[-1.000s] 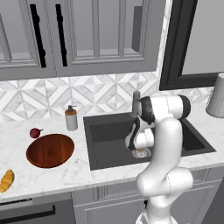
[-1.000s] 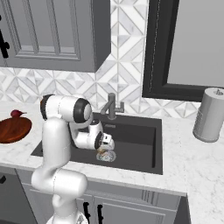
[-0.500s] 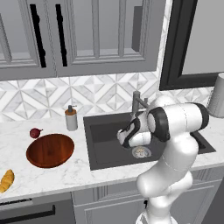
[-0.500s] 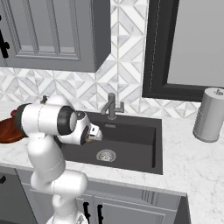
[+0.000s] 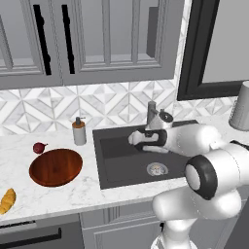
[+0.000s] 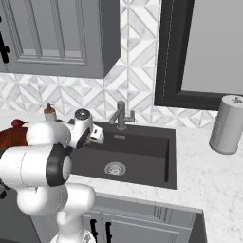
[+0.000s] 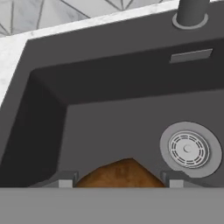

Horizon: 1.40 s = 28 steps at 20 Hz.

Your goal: Pick the mushroom from the sink and place it in the bowl. Then pick the bowl and place it in the microwave. Then close the microwave door and press the start button.

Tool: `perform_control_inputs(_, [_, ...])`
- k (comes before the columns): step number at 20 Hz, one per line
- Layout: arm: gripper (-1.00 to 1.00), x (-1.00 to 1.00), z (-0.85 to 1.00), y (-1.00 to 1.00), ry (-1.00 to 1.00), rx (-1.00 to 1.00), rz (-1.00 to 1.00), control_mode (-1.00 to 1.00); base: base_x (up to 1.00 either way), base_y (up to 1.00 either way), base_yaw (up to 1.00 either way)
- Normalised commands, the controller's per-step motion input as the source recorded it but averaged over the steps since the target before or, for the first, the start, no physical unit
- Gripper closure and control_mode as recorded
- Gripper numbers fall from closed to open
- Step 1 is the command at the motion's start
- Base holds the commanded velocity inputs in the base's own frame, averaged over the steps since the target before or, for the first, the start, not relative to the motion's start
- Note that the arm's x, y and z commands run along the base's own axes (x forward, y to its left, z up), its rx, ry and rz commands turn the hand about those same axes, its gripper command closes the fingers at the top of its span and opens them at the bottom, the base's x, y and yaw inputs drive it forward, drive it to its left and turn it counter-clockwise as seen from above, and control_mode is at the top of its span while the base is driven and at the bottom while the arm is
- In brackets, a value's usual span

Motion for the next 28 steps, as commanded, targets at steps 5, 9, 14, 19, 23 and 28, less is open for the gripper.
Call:
perform_control_inputs(5, [1.0,-0.3,0.81,0.74,-0.06,0.01,0.03,-1.0,0.0,0.0,0.0])
perform_control_inputs(9, [1.0,-0.19,0.87,0.67,0.0,0.03,0.07,-1.0,0.0,0.0,0.0])
perform_control_inputs(14, [1.0,-0.28,0.33,0.81,0.0,0.03,0.06,-1.0,0.0,0.0,0.0])
perform_control_inputs(19, [1.0,-0.19,0.0,0.94,0.02,0.0,0.06,-1.0,0.0,0.0,0.0])
perform_control_inputs(23, [1.0,-0.1,0.19,0.7,0.05,0.0,0.03,-1.0,0.0,0.0,0.0])
perform_control_inputs(28, [1.0,-0.16,0.13,0.62,0.11,0.0,0.03,-1.0,0.0,0.0,0.0])
